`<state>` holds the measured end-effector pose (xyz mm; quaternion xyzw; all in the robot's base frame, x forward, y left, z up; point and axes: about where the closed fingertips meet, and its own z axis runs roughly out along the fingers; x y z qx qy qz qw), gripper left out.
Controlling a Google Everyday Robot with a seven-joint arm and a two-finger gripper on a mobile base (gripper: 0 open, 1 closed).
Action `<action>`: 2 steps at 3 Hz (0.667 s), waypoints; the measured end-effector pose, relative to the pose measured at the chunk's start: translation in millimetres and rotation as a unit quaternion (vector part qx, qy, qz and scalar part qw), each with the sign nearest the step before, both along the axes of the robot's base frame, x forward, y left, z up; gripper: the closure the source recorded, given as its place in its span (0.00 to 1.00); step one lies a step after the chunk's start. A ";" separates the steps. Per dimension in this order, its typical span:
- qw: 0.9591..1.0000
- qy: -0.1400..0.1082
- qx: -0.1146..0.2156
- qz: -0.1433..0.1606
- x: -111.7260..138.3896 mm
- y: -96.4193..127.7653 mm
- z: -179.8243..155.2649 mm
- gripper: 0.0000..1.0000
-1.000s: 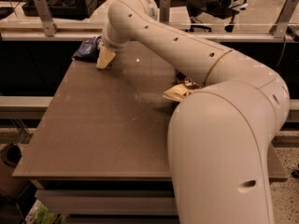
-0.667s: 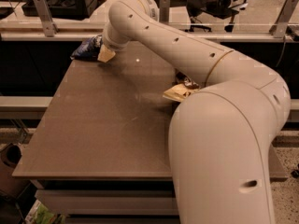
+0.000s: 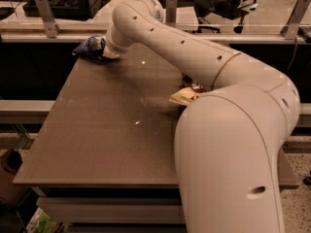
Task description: Pick blue chip bag
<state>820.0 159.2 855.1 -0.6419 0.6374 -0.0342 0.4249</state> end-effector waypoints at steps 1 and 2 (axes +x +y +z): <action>1.000 0.002 -0.001 0.001 -0.2 1.5 -2.6 1.00; 1.000 0.004 0.004 0.007 -0.3 3.5 -4.1 1.00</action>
Offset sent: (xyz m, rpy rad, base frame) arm -0.0002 0.0013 -0.0022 -0.0012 0.0027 0.0017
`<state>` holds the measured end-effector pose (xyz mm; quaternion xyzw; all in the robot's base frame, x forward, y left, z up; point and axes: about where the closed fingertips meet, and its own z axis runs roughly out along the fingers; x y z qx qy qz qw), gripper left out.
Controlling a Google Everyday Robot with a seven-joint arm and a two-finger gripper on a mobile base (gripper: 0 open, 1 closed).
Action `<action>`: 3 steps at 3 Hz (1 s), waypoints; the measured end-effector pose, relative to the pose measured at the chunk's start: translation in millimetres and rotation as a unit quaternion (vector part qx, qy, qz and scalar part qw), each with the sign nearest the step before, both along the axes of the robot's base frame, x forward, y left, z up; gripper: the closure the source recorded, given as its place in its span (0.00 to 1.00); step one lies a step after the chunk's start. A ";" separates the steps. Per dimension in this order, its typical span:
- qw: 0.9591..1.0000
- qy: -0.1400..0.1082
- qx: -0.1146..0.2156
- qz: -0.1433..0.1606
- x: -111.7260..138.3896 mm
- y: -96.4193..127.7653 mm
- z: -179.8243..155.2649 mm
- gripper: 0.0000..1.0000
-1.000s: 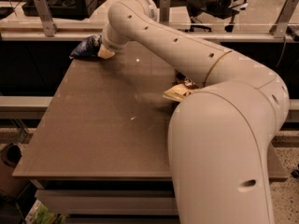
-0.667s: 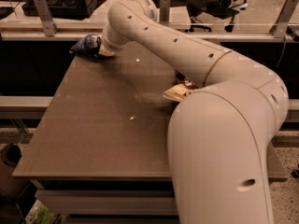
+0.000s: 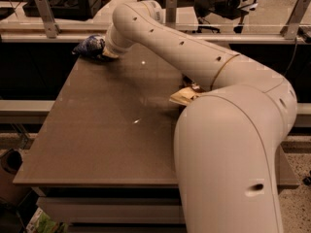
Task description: Pick blue chip bag
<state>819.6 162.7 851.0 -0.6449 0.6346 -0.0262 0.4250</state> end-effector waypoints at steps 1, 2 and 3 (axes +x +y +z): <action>1.000 -0.003 0.015 0.019 -3.0 0.2 15.1 1.00; 0.999 -0.019 0.019 0.025 -8.0 -3.6 39.9 1.00; 0.998 -0.039 0.027 0.029 -10.7 -8.5 66.7 1.00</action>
Offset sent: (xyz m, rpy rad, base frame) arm -0.0151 -0.0136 0.0812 0.0464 -0.0938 0.0585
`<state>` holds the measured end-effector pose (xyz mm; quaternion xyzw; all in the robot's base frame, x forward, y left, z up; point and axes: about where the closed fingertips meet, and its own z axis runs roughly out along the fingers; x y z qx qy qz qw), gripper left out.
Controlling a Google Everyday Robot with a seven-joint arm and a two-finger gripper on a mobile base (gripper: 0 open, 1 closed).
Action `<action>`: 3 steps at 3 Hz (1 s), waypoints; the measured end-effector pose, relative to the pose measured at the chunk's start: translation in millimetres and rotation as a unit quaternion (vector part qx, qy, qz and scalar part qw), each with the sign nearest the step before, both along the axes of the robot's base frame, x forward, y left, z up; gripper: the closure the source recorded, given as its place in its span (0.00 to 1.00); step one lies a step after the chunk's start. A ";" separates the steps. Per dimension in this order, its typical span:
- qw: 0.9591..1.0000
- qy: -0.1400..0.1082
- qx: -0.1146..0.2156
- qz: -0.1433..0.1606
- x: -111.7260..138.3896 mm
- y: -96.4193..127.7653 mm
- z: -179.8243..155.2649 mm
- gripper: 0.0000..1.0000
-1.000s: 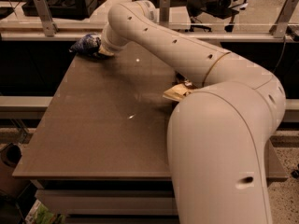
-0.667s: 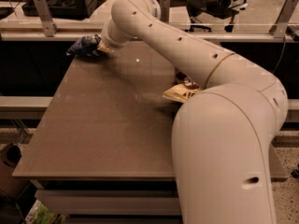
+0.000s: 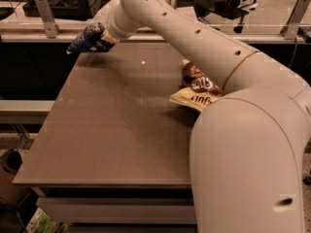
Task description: Pick blue chip bag
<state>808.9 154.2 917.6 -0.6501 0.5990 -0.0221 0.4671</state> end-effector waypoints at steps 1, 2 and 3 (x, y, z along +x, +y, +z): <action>1.000 -0.014 0.017 0.008 1.4 -3.3 20.1 1.00; 0.999 -0.027 0.030 0.015 3.3 -5.0 36.9 1.00; 0.998 -0.044 0.042 0.017 3.4 -10.1 55.8 1.00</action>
Offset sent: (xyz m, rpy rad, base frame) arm 0.0066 -0.0131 0.0654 0.0968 -0.0953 0.0405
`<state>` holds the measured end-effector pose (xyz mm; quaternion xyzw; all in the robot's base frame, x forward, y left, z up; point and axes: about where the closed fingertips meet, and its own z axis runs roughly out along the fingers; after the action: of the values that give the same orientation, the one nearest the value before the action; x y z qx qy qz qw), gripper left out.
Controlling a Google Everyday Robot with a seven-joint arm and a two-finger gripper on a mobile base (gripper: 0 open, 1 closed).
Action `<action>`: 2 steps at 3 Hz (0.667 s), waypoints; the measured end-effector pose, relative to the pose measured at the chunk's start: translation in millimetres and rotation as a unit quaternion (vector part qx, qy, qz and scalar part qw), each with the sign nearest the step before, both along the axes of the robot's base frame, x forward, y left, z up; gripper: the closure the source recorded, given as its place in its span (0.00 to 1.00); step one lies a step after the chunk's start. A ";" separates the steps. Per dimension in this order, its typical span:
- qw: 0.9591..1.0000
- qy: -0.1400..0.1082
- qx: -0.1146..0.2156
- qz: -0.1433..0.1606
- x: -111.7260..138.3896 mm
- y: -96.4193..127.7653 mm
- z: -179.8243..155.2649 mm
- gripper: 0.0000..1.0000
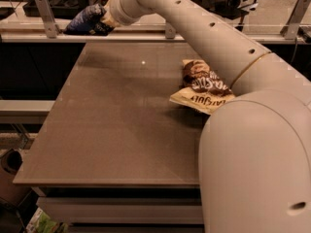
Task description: Pick blue chip bag
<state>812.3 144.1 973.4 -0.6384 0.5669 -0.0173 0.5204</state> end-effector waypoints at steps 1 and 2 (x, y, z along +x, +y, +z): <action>1.000 -0.010 0.009 0.000 -0.5 -4.4 11.6 1.00; 1.000 -0.025 0.013 -0.005 -2.5 -12.0 27.3 1.00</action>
Offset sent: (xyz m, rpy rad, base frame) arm -0.0042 -0.0194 0.0392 0.0343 -0.0693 -0.0183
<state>809.8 132.1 1000.7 -0.6283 0.5569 -0.0286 0.5424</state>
